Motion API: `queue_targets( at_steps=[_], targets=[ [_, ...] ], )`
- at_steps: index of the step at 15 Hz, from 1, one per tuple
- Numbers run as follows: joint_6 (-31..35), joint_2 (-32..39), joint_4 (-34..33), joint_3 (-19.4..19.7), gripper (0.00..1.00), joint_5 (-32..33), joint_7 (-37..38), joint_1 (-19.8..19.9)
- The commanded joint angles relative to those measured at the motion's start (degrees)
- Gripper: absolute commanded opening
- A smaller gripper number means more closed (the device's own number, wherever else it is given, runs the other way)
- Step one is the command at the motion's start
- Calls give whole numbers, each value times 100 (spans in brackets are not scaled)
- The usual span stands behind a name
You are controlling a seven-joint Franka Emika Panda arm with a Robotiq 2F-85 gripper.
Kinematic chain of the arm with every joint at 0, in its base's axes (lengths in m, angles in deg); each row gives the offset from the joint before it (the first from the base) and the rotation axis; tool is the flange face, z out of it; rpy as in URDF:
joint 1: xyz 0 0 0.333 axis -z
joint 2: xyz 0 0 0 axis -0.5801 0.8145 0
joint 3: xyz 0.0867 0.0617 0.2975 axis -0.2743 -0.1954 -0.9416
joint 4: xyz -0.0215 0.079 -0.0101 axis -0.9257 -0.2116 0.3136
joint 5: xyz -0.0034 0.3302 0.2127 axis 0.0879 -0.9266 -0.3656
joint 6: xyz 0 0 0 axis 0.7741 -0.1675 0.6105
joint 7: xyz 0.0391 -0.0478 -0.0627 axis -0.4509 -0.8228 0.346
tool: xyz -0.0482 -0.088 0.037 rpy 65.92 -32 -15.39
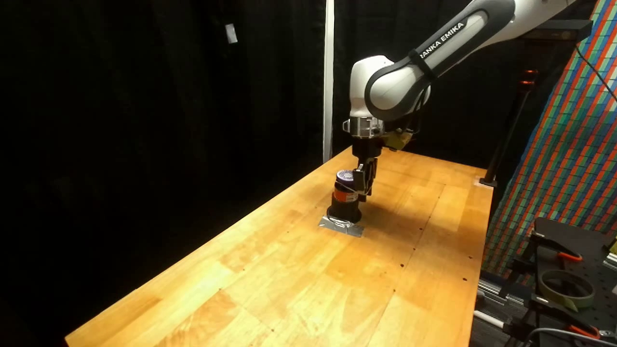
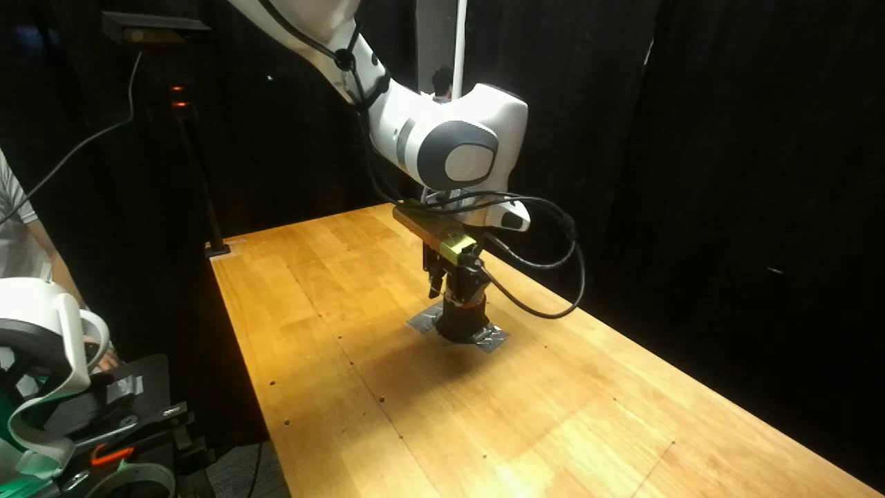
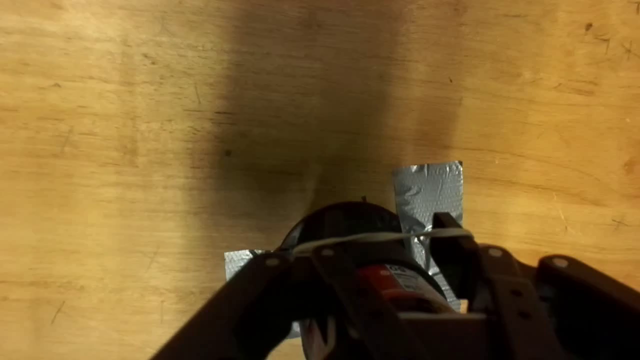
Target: Put the elastic around the bottle
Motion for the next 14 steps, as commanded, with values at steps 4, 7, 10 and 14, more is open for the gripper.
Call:
queue_targets(
  at_steps=[4, 7, 10, 14],
  targets=[
    [1787, -1160, 1870, -65, 10, -117, -44, 41],
    [2922, -1527, 2580, -220, 11, -341, -160, 133],
    [4018, -1790, 3195, -432, 12, -591, -244, 224],
    [5207, -1868, 3742, -936, 12, -1009, -498, 545]
  ],
)
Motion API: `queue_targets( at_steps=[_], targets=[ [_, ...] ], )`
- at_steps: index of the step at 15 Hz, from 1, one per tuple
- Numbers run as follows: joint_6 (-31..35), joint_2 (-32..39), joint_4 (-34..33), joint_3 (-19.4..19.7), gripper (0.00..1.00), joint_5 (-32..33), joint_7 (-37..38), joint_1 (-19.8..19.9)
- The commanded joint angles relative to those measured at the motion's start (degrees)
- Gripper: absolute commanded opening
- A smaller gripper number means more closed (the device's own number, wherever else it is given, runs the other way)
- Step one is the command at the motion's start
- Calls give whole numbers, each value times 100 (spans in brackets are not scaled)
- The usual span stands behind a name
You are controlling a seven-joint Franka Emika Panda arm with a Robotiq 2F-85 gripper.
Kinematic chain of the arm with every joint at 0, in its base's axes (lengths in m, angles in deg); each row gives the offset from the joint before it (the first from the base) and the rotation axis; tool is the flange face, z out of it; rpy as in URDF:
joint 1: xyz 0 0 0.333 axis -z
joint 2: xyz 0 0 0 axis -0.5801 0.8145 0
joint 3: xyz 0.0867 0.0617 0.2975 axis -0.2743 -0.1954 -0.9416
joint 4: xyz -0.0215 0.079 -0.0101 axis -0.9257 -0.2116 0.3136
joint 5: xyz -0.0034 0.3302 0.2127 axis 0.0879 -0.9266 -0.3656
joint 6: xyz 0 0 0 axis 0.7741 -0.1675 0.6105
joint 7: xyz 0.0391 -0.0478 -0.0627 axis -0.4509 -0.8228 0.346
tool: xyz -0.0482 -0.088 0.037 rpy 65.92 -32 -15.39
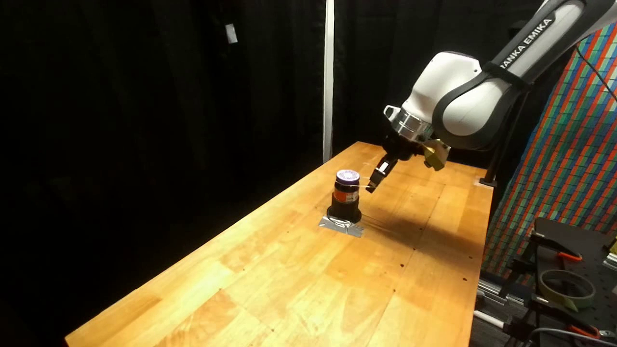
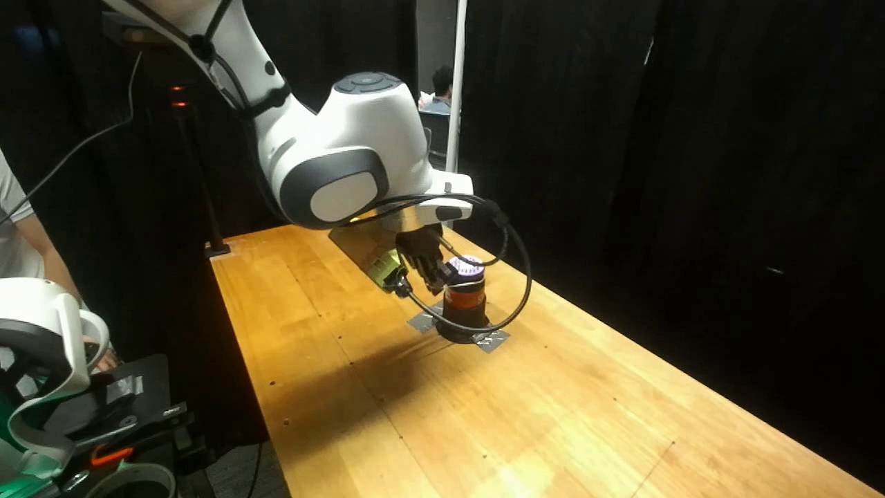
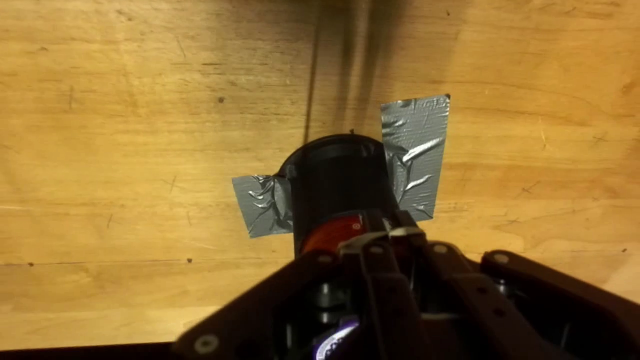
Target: Put the elastic around the bottle
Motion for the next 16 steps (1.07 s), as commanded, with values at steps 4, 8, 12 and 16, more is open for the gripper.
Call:
queue_targets(
  at_steps=[4, 8, 12, 16],
  targets=[
    [1966, -51, 819, -1395, 13, -476, -338, 1064],
    [3001, 294, 1009, -1961, 12, 13, -46, 1690],
    [3631, 549, 1143, -1896, 12, 198, -112, 1838],
    [4158, 649, 1190, -693, 12, 1378, 1043, 1014]
  ],
)
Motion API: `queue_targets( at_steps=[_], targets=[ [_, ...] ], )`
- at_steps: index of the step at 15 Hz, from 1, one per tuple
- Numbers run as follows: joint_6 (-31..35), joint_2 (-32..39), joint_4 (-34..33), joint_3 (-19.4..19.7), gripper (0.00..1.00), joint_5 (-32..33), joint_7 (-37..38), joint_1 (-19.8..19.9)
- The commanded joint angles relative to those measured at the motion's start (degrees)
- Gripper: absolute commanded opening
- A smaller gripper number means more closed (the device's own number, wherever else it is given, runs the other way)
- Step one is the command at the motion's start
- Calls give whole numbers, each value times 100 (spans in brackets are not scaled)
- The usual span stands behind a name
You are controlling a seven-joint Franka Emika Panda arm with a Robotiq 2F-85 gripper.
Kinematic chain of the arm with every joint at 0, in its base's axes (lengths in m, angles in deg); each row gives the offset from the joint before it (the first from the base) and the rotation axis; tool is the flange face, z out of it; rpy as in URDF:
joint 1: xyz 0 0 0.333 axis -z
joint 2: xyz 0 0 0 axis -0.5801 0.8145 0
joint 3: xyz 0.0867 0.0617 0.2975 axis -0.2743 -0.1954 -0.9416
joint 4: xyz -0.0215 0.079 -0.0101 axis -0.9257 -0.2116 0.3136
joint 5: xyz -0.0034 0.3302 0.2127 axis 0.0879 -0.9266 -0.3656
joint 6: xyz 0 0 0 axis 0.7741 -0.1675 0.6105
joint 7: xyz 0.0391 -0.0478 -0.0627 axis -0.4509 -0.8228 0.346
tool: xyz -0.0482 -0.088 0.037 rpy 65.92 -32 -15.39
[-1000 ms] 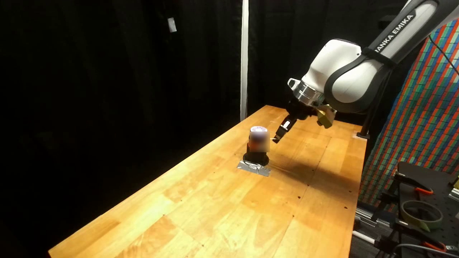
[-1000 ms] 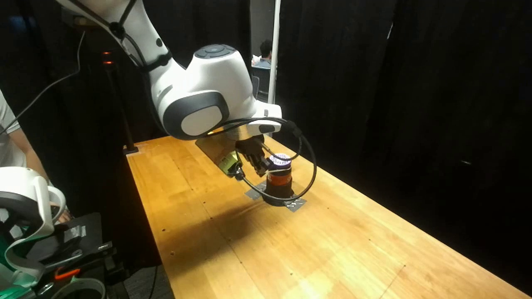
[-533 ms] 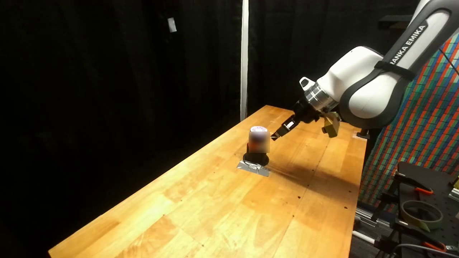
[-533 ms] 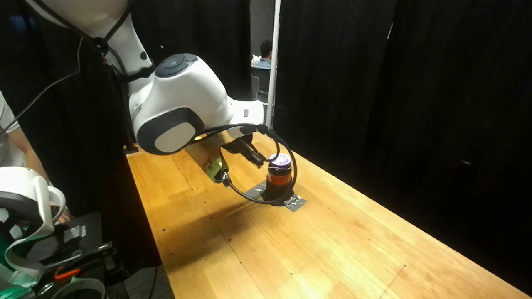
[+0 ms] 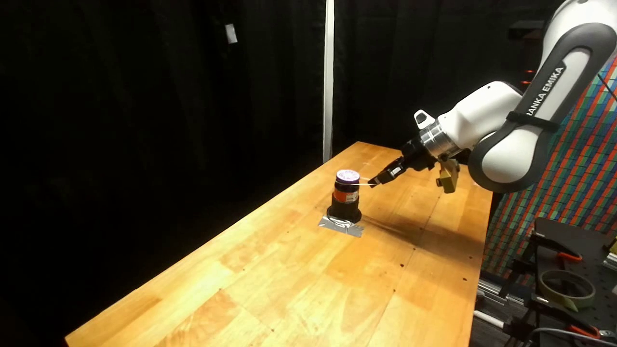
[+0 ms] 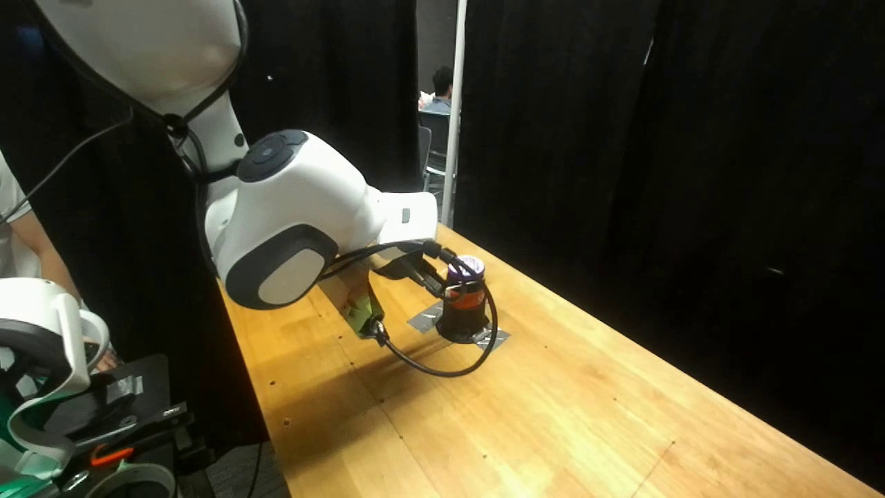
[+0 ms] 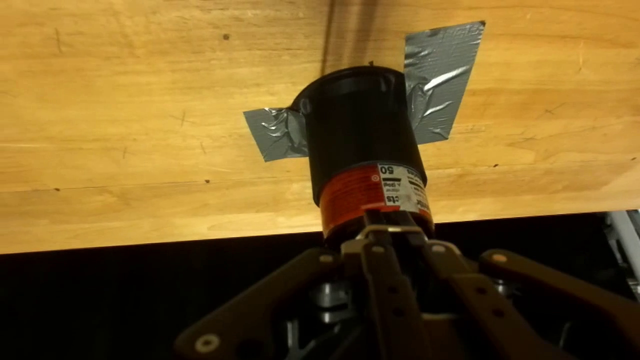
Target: Put the elastic around the bottle
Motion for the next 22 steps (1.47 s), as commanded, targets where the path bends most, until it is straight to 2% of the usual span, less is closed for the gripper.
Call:
queue_targets(
  at_steps=[1, 9, 18, 19, 20, 21, 22],
  targets=[
    [711, 126, 103, 572, 13, 651, 727, -407],
    [2090, 512, 137, 1296, 13, 685, 870, -1069],
    [2596, 619, 24, 1391, 13, 844, 938, -1253],
    [2536, 592, 22, 1398, 38, 855, 943, -1259],
    [2125, 505, 54, 1351, 39, 1112, 1113, -1150],
    [2262, 550, 67, 1416, 21, 812, 933, -1301],
    [2183, 552, 66, 1406, 28, 907, 993, -1282]
  ],
)
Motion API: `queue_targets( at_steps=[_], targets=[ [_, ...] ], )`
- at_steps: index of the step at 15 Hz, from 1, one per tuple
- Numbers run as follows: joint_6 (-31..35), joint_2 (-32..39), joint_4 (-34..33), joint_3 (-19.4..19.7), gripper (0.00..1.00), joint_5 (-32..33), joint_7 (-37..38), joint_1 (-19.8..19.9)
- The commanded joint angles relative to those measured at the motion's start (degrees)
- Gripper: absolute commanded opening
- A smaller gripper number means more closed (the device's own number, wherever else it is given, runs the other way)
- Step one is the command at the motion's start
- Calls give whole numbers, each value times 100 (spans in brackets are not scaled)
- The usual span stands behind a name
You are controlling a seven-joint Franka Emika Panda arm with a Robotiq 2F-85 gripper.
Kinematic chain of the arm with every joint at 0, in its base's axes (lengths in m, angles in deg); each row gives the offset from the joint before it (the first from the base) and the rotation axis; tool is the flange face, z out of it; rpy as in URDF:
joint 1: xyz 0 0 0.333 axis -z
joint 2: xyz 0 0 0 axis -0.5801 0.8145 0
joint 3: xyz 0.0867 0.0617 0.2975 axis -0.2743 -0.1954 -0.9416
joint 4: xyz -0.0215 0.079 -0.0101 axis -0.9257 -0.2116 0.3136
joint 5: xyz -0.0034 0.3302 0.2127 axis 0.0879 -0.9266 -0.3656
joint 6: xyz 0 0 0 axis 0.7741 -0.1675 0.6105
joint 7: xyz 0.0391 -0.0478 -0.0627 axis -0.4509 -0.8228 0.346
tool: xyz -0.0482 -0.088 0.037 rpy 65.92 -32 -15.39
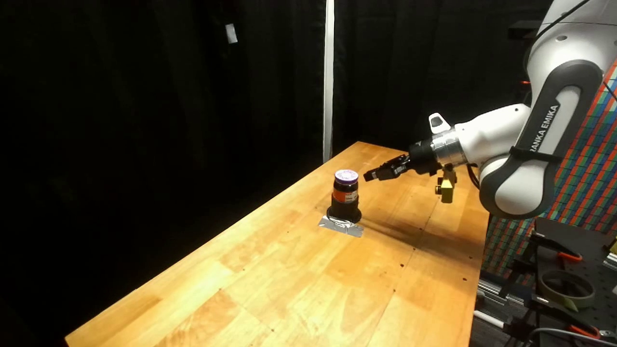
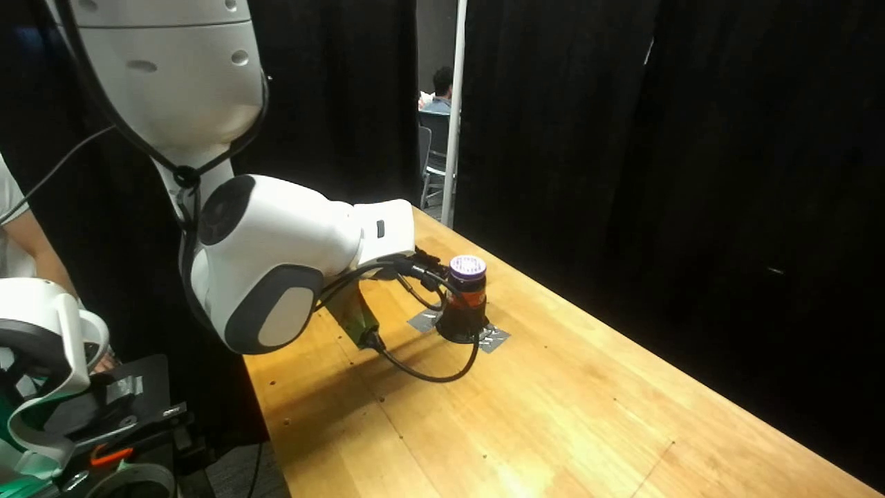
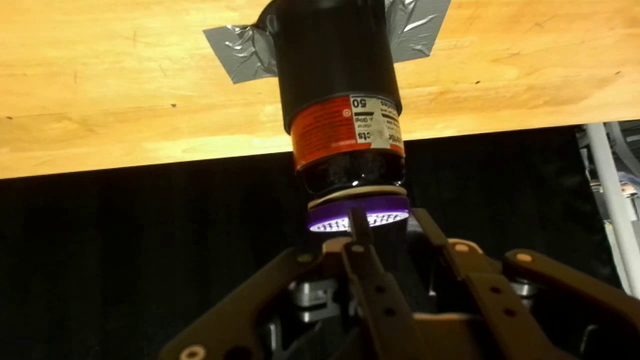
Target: Put the elastic around the bottle
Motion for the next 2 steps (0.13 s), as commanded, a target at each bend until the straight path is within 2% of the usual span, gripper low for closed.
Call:
queue_targets(
  at_steps=[1, 2],
  targets=[
    [-38, -25, 2, 132, 36, 77, 111, -120],
    [-55, -25, 2, 132, 40, 96, 124, -116]
  ],
)
